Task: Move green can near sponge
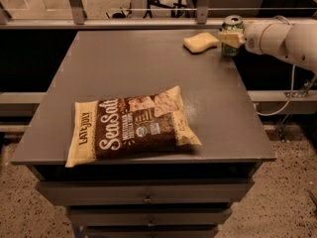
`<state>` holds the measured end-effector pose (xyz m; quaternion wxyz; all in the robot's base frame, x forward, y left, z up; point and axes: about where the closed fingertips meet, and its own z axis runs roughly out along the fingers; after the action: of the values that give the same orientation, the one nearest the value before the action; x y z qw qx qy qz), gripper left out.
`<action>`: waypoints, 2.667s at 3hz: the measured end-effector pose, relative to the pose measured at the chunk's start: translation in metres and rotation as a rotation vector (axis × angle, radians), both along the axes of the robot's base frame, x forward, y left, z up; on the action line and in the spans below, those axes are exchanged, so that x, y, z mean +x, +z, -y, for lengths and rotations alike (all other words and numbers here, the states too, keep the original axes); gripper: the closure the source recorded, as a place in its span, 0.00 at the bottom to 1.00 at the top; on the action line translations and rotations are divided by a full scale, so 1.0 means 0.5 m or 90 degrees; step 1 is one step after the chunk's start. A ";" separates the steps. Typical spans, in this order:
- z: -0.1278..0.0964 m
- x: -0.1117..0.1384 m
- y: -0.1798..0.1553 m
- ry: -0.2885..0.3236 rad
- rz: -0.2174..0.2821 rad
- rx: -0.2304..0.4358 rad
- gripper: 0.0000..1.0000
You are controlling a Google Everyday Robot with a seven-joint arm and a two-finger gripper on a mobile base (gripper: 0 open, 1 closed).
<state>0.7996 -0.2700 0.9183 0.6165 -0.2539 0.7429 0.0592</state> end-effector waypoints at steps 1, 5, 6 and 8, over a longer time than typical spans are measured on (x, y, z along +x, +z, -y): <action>0.013 -0.022 0.000 -0.009 0.008 0.015 0.01; -0.023 -0.025 -0.050 0.007 0.012 0.084 0.71; -0.051 0.007 -0.060 0.025 0.015 0.090 0.94; -0.084 0.045 -0.093 0.043 0.011 0.103 1.00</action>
Offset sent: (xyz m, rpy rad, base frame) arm -0.0315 -0.0071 -0.0169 0.1238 -0.0284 -0.0256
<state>0.8222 -0.2281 0.8719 0.6390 -0.2290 0.7213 0.1374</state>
